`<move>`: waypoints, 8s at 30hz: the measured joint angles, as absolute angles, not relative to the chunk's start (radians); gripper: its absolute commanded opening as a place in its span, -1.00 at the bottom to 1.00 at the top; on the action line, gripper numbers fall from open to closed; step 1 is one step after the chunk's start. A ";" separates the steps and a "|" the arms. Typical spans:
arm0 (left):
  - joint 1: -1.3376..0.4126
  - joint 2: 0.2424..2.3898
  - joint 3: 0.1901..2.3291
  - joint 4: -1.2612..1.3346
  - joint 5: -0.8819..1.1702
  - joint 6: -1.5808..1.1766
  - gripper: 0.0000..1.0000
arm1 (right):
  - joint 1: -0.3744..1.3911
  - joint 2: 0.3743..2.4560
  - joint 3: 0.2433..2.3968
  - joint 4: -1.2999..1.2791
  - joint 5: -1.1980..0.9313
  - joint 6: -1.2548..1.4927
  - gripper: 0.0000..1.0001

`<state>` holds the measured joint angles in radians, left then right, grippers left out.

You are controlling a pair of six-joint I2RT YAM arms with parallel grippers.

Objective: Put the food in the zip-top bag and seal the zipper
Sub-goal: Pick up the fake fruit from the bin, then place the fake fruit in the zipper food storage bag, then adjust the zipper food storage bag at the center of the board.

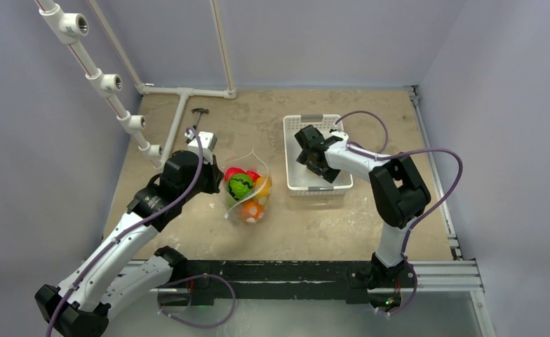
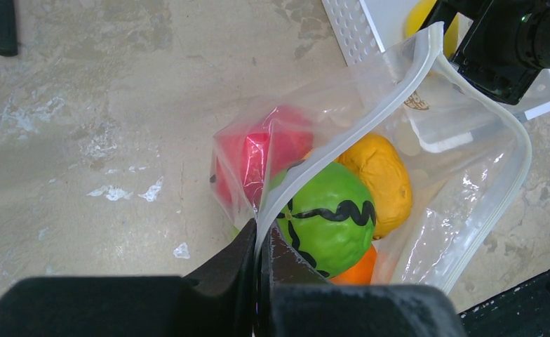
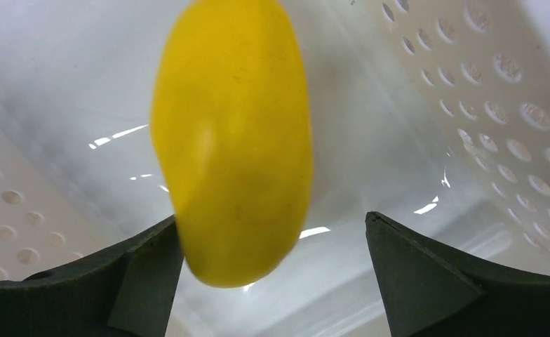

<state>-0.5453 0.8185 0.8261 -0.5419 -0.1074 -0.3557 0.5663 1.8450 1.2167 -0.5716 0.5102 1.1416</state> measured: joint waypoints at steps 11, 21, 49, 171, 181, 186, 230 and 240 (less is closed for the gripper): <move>-0.545 0.821 0.826 -0.540 -0.107 -0.356 -1.00 | 0.566 1.845 1.292 -0.586 0.559 1.110 0.98; -0.545 0.823 0.826 -0.540 -0.107 -0.356 -1.00 | 0.566 1.845 1.298 -0.590 0.604 1.077 0.92; -0.545 0.834 0.826 -0.540 -0.107 -0.356 -1.00 | 0.536 1.889 1.258 -0.524 0.630 1.019 -1.00; -0.545 0.842 0.822 -0.539 -0.081 -0.355 -1.00 | 1.150 1.566 1.378 -0.468 0.170 0.305 -0.98; -0.542 0.836 0.820 -0.540 -0.065 -0.346 -1.00 | 1.150 1.684 1.512 -0.550 0.199 0.379 -0.83; -0.537 0.825 0.820 -0.539 -0.062 -0.339 -1.00 | 1.139 1.729 1.569 -0.598 0.248 0.410 -0.75; -0.538 0.824 0.820 -0.520 -0.003 -0.337 -1.00 | 1.078 1.469 1.509 -0.551 0.354 0.614 0.51; -0.538 0.831 0.820 -0.517 -0.003 -0.337 -1.00 | 1.078 1.396 1.348 -0.569 0.385 0.752 0.10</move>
